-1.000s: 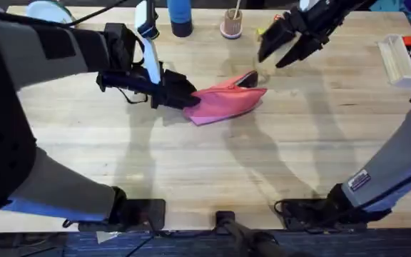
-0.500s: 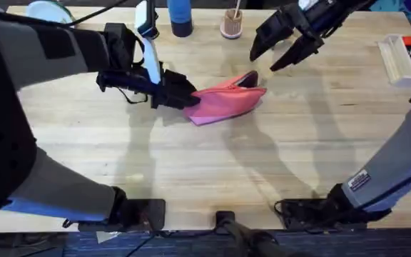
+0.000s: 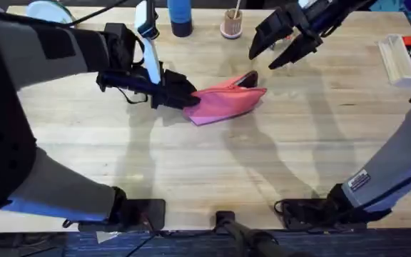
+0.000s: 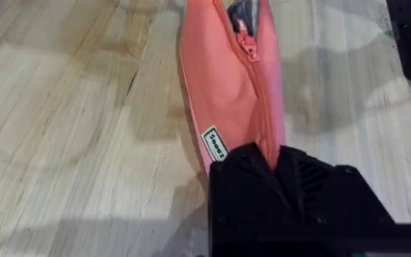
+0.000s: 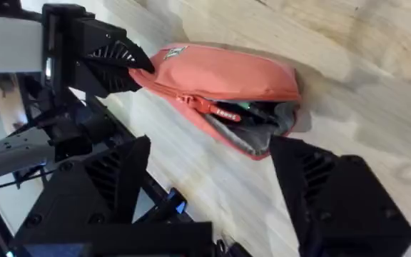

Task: Unzip the bag, pick up the pens from the table one at a time and place them inside, then zip the bag closed.

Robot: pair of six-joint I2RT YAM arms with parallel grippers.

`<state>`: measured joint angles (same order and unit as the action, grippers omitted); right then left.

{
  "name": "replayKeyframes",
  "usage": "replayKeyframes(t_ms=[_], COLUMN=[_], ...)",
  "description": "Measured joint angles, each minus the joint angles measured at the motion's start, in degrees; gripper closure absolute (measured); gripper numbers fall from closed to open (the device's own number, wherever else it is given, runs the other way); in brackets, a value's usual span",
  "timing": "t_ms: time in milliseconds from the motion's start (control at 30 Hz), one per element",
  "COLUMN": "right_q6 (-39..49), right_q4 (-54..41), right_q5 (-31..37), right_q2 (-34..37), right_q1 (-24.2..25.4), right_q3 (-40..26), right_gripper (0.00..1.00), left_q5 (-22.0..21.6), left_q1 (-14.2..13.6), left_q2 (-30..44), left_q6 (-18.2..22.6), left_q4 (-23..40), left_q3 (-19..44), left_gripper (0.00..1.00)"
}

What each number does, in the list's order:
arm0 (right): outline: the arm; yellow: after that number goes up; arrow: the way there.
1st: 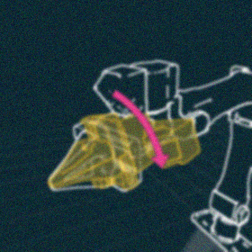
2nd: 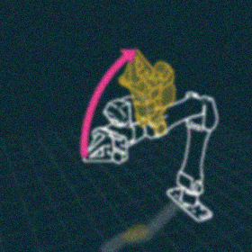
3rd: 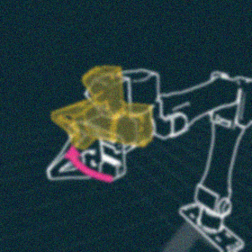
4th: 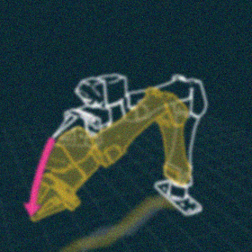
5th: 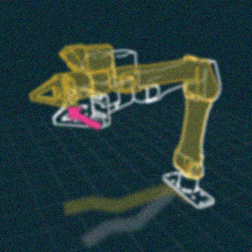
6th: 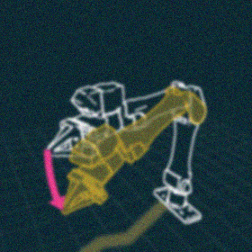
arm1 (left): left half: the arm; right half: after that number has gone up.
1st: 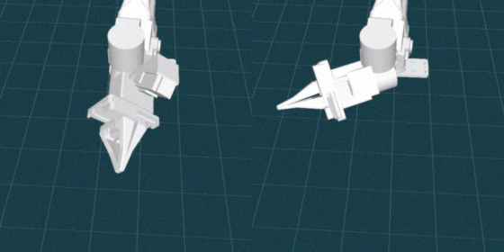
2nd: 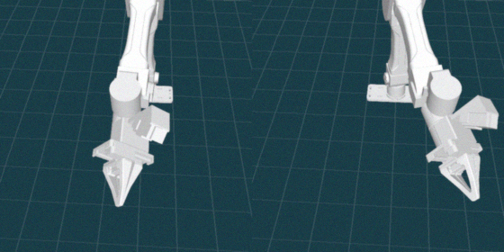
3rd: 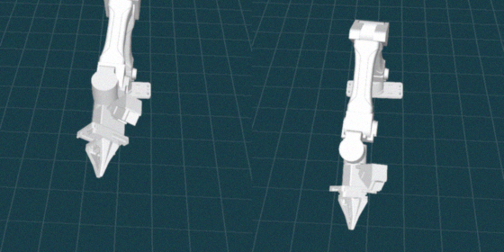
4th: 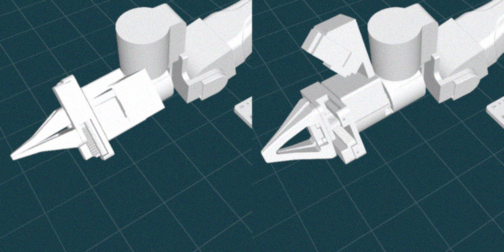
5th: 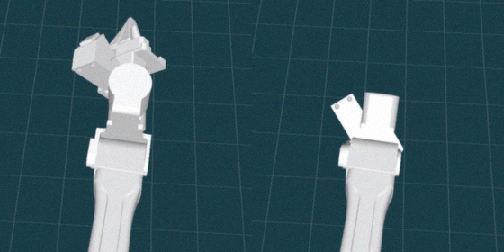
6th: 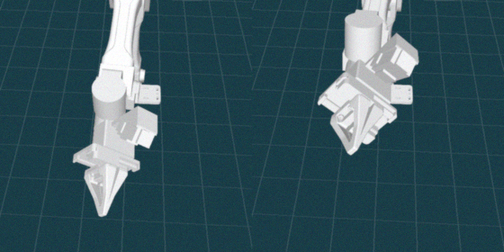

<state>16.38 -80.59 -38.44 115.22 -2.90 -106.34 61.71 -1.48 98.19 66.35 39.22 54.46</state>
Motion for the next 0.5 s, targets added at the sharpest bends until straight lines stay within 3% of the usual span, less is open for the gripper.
replayKeyframes(t_ms=[300, 500], right_q6=[0.0, 0.0], right_q4=[1.4, 1.64], right_q5=[-3.09, -4.31], right_q2=[0.0, 0.0], right_q1=[-2.56, -5.54], right_q3=[0.28, 5.79], right_gripper=[0.005, 0.005], left_q5=[0.0, 0.0], left_q1=[0.0, 0.0], left_q2=[0.0, 0.0], left_q6=[0.0, 0.0], left_q4=[0.0, 0.0], left_q3=[0.0, 0.0], left_gripper=[0.958, 0.958])
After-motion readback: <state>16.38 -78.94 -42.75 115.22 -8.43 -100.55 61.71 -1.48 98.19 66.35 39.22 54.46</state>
